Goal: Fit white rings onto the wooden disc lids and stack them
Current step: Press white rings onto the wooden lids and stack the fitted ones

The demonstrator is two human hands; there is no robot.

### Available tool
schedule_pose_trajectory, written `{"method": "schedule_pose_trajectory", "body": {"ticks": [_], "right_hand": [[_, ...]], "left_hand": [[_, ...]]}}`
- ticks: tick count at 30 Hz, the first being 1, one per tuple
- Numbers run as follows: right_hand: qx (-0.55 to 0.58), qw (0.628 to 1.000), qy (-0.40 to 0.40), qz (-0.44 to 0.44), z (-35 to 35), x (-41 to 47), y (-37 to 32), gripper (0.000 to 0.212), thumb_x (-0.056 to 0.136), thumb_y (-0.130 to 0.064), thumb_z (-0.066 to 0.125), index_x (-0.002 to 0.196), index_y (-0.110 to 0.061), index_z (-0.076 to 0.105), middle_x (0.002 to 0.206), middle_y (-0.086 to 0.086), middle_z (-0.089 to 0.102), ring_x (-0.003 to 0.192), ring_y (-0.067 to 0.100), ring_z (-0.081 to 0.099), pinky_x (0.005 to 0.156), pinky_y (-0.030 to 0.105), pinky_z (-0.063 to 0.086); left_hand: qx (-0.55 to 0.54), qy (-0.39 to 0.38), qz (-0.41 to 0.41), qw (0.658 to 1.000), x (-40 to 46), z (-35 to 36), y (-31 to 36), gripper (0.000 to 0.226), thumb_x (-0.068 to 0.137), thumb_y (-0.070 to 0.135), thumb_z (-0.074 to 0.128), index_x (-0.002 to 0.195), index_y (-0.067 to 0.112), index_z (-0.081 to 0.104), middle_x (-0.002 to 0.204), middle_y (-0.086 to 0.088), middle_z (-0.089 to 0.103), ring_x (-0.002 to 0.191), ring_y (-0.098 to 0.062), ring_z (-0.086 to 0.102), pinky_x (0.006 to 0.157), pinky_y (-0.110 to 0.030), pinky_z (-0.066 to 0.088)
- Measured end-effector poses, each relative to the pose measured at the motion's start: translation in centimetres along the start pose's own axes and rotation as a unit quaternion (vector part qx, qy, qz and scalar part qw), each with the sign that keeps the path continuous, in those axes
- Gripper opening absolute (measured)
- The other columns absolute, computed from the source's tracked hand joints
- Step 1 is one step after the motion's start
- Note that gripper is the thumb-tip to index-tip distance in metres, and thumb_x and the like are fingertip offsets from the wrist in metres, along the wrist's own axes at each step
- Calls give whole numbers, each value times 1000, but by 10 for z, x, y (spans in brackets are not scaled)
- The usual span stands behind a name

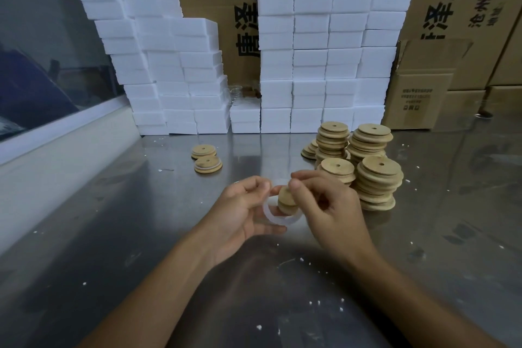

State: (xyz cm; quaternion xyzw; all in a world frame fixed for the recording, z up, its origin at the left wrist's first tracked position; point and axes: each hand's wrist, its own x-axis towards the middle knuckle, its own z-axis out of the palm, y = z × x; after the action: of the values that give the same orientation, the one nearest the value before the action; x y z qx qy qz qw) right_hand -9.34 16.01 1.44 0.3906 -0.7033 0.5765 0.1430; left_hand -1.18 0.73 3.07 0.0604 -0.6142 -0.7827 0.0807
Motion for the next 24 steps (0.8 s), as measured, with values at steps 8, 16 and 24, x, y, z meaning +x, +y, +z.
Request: {"method": "schedule_pose_trajectory", "body": {"ticks": [8, 16, 24], "right_hand": [[-39, 999, -6, -31, 6, -1, 12, 7, 91, -20, 70, 94, -24, 75, 115, -23, 64, 108, -5, 62, 80, 10, 47], [-15, 998, -7, -53, 7, -1, 8, 19, 89, -16, 74, 105, -25, 76, 109, -44, 58, 126, -6, 52, 97, 24, 50], [2, 999, 38, -11, 9, -3, 15, 11, 87, -14, 75, 88, -24, 70, 101, -31, 68, 102, -4, 66, 71, 21, 56]], "left_hand": [[61, 115, 44, 991, 2, 15, -11, 21, 101, 17, 50, 108, 4, 65, 105, -16, 72, 96, -29, 71, 73, -43, 60], [99, 123, 133, 978, 1, 16, -17, 6, 93, 14, 63, 92, 8, 62, 98, -10, 71, 84, -25, 72, 61, -40, 60], [151, 194, 200, 949, 3, 17, -18, 11, 90, 4, 65, 84, 11, 60, 84, 0, 69, 74, -22, 72, 53, -38, 59]]}}
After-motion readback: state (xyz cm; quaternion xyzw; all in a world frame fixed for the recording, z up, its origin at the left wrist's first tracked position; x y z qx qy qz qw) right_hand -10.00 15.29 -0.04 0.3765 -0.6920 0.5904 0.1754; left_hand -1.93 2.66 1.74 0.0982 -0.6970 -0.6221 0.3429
